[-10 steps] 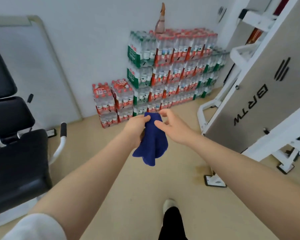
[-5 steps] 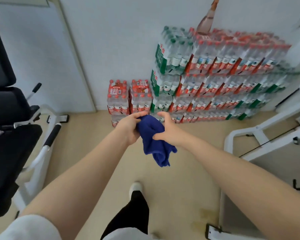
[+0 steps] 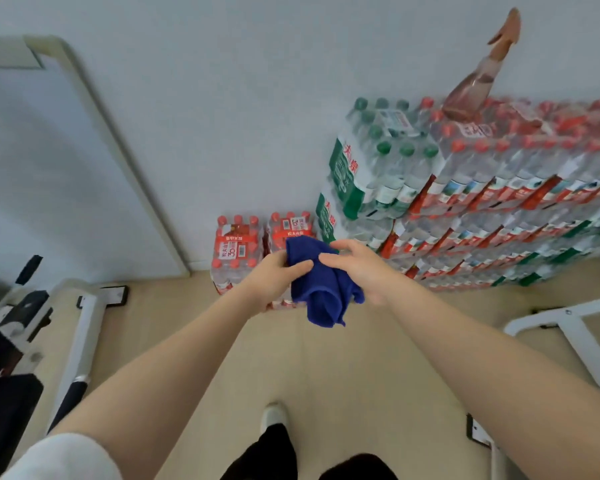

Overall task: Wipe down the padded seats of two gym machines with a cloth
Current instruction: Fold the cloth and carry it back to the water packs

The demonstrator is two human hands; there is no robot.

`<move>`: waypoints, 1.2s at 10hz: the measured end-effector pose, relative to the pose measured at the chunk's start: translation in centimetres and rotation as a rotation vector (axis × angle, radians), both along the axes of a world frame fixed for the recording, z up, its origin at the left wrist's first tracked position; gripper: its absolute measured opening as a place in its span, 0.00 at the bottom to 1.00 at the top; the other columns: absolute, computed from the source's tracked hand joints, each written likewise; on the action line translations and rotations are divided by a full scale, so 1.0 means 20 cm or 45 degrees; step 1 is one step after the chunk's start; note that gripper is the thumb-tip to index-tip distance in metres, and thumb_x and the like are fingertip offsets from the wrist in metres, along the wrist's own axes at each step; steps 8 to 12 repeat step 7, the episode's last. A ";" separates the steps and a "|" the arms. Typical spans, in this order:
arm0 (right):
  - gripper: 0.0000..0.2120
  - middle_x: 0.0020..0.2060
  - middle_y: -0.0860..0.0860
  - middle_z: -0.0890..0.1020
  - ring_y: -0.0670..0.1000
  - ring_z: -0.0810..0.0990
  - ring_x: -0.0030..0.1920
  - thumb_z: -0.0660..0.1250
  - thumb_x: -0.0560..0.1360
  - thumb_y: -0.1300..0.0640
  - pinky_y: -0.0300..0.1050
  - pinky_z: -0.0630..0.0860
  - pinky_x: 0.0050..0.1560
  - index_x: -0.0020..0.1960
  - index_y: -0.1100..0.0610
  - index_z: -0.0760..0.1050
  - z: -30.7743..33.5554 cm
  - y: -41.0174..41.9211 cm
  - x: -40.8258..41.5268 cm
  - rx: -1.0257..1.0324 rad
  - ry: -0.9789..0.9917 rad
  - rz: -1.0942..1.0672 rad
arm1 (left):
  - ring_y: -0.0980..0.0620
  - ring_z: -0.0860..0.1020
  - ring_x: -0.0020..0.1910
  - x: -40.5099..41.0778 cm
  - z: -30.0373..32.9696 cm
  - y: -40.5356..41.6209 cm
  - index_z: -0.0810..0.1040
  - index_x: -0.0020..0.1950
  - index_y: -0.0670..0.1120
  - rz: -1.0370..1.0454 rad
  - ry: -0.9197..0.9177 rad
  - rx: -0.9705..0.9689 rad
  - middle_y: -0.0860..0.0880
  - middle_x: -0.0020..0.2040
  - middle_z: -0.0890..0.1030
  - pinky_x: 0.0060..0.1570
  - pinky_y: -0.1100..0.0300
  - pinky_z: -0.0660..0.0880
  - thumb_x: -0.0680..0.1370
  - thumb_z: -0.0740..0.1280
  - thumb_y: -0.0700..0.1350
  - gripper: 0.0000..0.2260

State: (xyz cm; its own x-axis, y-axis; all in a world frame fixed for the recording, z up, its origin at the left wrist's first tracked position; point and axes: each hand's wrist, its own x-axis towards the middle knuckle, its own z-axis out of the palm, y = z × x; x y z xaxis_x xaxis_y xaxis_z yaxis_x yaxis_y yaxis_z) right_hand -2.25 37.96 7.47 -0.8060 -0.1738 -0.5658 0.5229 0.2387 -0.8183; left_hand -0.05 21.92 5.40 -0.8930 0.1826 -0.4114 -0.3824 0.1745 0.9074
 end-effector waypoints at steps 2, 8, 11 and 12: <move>0.22 0.53 0.51 0.79 0.51 0.79 0.50 0.70 0.72 0.65 0.42 0.77 0.46 0.62 0.53 0.68 -0.23 -0.15 -0.47 -0.050 0.004 0.154 | 0.48 0.76 0.43 -0.49 -0.15 -0.07 0.75 0.60 0.40 0.340 -0.196 -0.044 0.45 0.47 0.80 0.44 0.55 0.74 0.80 0.59 0.47 0.14; 0.24 0.65 0.60 0.65 0.61 0.73 0.58 0.66 0.73 0.58 0.50 0.72 0.53 0.67 0.61 0.63 -0.98 -0.36 -1.51 0.983 0.105 0.524 | 0.52 0.77 0.45 -0.91 -0.53 -0.53 0.76 0.48 0.52 0.624 -0.223 -0.312 0.51 0.46 0.80 0.46 0.60 0.72 0.78 0.60 0.38 0.09; 0.24 0.65 0.60 0.65 0.61 0.73 0.58 0.66 0.73 0.58 0.50 0.72 0.53 0.67 0.61 0.63 -0.98 -0.36 -1.51 0.983 0.105 0.524 | 0.52 0.77 0.45 -0.91 -0.53 -0.53 0.76 0.48 0.52 0.624 -0.223 -0.312 0.51 0.46 0.80 0.46 0.60 0.72 0.78 0.60 0.38 0.09; 0.24 0.65 0.60 0.65 0.61 0.73 0.58 0.66 0.73 0.58 0.50 0.72 0.53 0.67 0.61 0.63 -0.98 -0.36 -1.51 0.983 0.105 0.524 | 0.52 0.77 0.45 -0.91 -0.53 -0.53 0.76 0.48 0.52 0.624 -0.223 -0.312 0.51 0.46 0.80 0.46 0.60 0.72 0.78 0.60 0.38 0.09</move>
